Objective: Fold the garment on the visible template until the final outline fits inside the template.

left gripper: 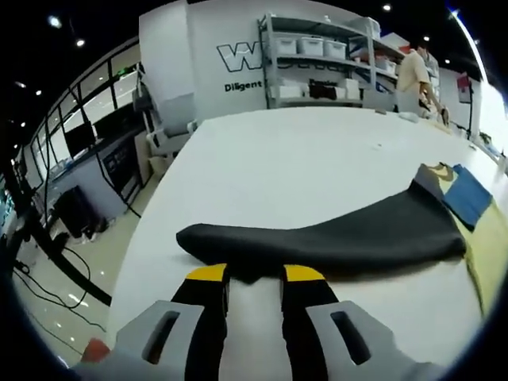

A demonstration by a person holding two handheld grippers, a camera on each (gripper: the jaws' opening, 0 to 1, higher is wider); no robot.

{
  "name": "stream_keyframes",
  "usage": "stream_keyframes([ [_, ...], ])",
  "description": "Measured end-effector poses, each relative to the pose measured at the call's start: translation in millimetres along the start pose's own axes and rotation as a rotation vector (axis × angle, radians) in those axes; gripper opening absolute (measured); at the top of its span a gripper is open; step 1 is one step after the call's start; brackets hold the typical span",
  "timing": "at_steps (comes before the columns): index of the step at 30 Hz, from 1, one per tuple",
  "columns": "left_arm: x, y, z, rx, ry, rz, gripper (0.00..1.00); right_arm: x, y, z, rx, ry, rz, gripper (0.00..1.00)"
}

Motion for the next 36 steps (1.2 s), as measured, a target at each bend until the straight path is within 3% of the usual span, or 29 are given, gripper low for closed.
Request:
stream_keyframes([
  [17, -4.7, -0.3, 3, 0.015, -0.016, -0.021, 0.0, -0.5, 1, 0, -0.008, -0.002, 0.007, 0.18],
  [21, -6.9, -4.0, 2, 0.016, -0.014, -0.033, 0.0, 0.1, 2, 0, -0.012, 0.004, 0.012, 0.18],
  [27, -7.1, -3.9, -12, 0.009, -0.013, -0.04, 0.0, 1.9, 2, -1, -0.015, 0.012, 0.013, 0.18],
  [29, -5.0, -1.1, -22, -0.003, 0.002, -0.007, 0.0, 2.5, 2, -1, -0.016, 0.015, 0.013, 0.18],
  [36, -10.4, -2.8, -45, -0.039, -0.028, 0.07, 0.0, 4.9, 2, -1, -0.012, 0.03, 0.008, 0.17],
])
Point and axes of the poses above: the point that each gripper's makers call its tool centre point, and the gripper's own axes: z roughly forward along the fingers, y roughly to its right, x roughly out of its top, the point moved 7 cm from there along -z, roughly backward along the fingers, and after that the axes turned 11 degrees about -z, right-handed, at the moved point
